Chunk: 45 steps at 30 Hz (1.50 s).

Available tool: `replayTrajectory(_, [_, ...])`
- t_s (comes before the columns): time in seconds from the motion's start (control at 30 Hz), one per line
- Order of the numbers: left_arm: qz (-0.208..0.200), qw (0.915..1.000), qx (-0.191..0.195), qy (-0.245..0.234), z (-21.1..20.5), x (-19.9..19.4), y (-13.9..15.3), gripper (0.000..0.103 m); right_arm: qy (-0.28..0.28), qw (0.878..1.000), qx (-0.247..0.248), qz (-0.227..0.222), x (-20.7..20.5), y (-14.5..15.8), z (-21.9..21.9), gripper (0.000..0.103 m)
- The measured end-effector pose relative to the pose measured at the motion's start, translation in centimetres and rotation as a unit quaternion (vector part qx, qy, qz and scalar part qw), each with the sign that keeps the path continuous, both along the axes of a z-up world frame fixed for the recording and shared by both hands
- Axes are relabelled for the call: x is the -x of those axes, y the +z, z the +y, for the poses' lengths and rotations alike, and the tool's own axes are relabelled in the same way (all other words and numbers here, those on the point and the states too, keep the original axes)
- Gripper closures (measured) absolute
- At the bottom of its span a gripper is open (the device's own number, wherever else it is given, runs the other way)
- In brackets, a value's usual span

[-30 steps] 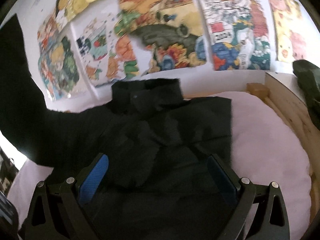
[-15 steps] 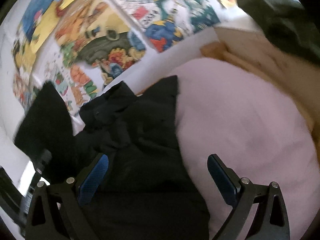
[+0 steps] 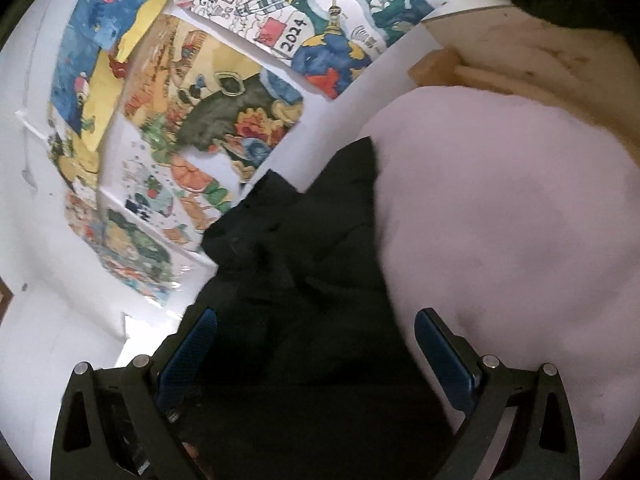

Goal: Fold large clothes

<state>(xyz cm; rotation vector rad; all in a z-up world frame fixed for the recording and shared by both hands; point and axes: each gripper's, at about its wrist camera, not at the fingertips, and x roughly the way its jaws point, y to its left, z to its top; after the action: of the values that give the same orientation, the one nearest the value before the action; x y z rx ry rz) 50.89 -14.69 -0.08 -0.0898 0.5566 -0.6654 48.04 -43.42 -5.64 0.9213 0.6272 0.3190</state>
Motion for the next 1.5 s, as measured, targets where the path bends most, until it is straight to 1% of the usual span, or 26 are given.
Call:
replayTrajectory(0.1, [0.022,0.9997,0.013,0.006,1.2,-0.3,0.7,0.019,0.02,1.0,0.008,0.003,-0.5,0.3,0.9,0.003])
replayTrajectory(0.17, [0.037,0.9989,0.016,0.023,2.5,-0.4,1.3,0.019,0.035,0.999,0.016,0.012,-1.0,0.3,1.7,0.003])
replayTrajectory(0.33, [0.04,0.9947,-0.019,0.093,6.7,0.0,3.0,0.019,0.054,0.996,0.065,0.024,-1.6,0.2,3.8,0.005])
replayTrajectory(0.43, [0.055,0.9867,-0.038,0.148,10.6,0.1,3.8,0.019,0.051,0.99,0.128,0.023,-2.4,0.8,5.3,0.008])
replayTrajectory(0.47, [0.06,0.9833,-0.04,0.167,12.2,0.1,4.0,0.019,0.052,0.986,0.159,0.021,-2.7,1.1,5.8,0.015])
replayTrajectory(0.5, [0.065,0.9781,-0.046,0.192,13.8,-0.1,4.2,0.019,0.051,0.98,0.189,0.018,-3.1,1.5,6.4,0.02])
replayTrajectory(0.57, [0.068,0.9666,-0.058,0.241,17.3,-0.2,4.9,0.019,0.047,0.971,0.234,0.011,-3.7,2.0,7.3,0.02])
replayTrajectory(0.63, [0.065,0.954,-0.068,0.284,20.8,-0.7,5.0,0.019,0.053,0.965,0.256,0.019,-4.6,1.8,8.1,0.02])
replayTrajectory(0.67, [0.068,0.9491,-0.071,0.299,22.2,-0.9,4.8,0.019,0.057,0.965,0.256,0.028,-5.0,1.5,8.4,0.025])
replayTrajectory(0.7, [0.075,0.9433,-0.074,0.315,24.4,-1.4,4.6,0.019,0.057,0.965,0.253,0.041,-5.5,0.9,8.7,0.037])
replayTrajectory(0.73, [0.081,0.9404,-0.074,0.322,25.7,-1.7,4.3,0.019,0.052,0.964,0.256,0.047,-5.7,0.5,8.9,0.043])
replayTrajectory(0.77, [0.09,0.9365,-0.074,0.331,27.4,-2.1,3.8,0.019,0.051,0.963,0.258,0.049,-5.8,0.3,9.3,0.055])
replayTrajectory(0.8, [0.098,0.9331,-0.074,0.338,28.8,-2.4,3.3,0.019,0.046,0.96,0.27,0.052,-5.9,0.2,9.6,0.063])
replayTrajectory(0.83, [0.103,0.9304,-0.07,0.345,29.9,-2.6,2.9,0.019,0.045,0.959,0.277,0.047,-5.8,0.2,9.9,0.068])
replayTrajectory(0.87, [0.106,0.928,-0.065,0.351,30.8,-2.7,2.5,0.019,0.04,0.956,0.288,0.046,-5.8,0.4,10.1,0.087])
replayTrajectory(0.9, [0.106,0.9269,-0.058,0.355,31.4,-2.7,2.3,0.019,0.037,0.954,0.296,0.044,-5.7,0.6,10.1,0.096])
replayTrajectory(0.97, [0.109,0.9302,-0.044,0.348,31.8,-2.6,2.1,0.019,0.027,0.951,0.307,0.032,-5.3,1.6,10.1,0.097])
replayTrajectory(1.03, [0.102,0.9375,-0.042,0.33,31.1,-2.7,2.4,0.019,0.008,0.944,0.33,0.015,-4.9,2.9,10.0,0.097])
replayTrajectory(1.13, [0.063,0.9497,-0.072,0.298,28.4,-3.0,3.2,0.019,-0.034,0.937,0.346,-0.008,-4.7,5.4,8.9,0.097])
replayTrajectory(1.23, [0.029,0.9578,-0.119,0.26,24.9,-4.0,3.2,0.019,-0.044,0.929,0.367,-0.006,-5.1,5.9,8.5,0.097])
replayTrajectory(1.27, [0.025,0.9578,-0.136,0.252,23.9,-4.4,3.0,0.019,-0.042,0.926,0.375,0.001,-5.3,5.6,8.6,0.097])
replayTrajectory(1.33, [0.021,0.9526,-0.189,0.237,21.4,-5.6,2.1,0.019,-0.034,0.917,0.396,0.021,-5.9,4.4,9.1,0.097])
replayTrajectory(1.37, [0.021,0.9485,-0.21,0.236,20.7,-6.1,1.5,0.019,-0.029,0.912,0.408,0.029,-6.1,3.8,9.4,0.097])
replayTrajectory(1.4, [0.023,0.9413,-0.238,0.238,19.8,-6.6,0.7,0.019,-0.025,0.903,0.427,0.037,-6.5,2.9,9.8,0.097])
replayTrajectory(1.43, [0.026,0.938,-0.252,0.237,19.4,-7.0,0.0,0.019,-0.021,0.896,0.441,0.04,-6.8,2.3,10.1,0.096])
replayTrajectory(1.5, [0.033,0.9366,-0.258,0.235,19.3,-7.5,-1.1,0.019,-0.011,0.886,0.461,0.049,-7.3,1.2,10.4,0.095])
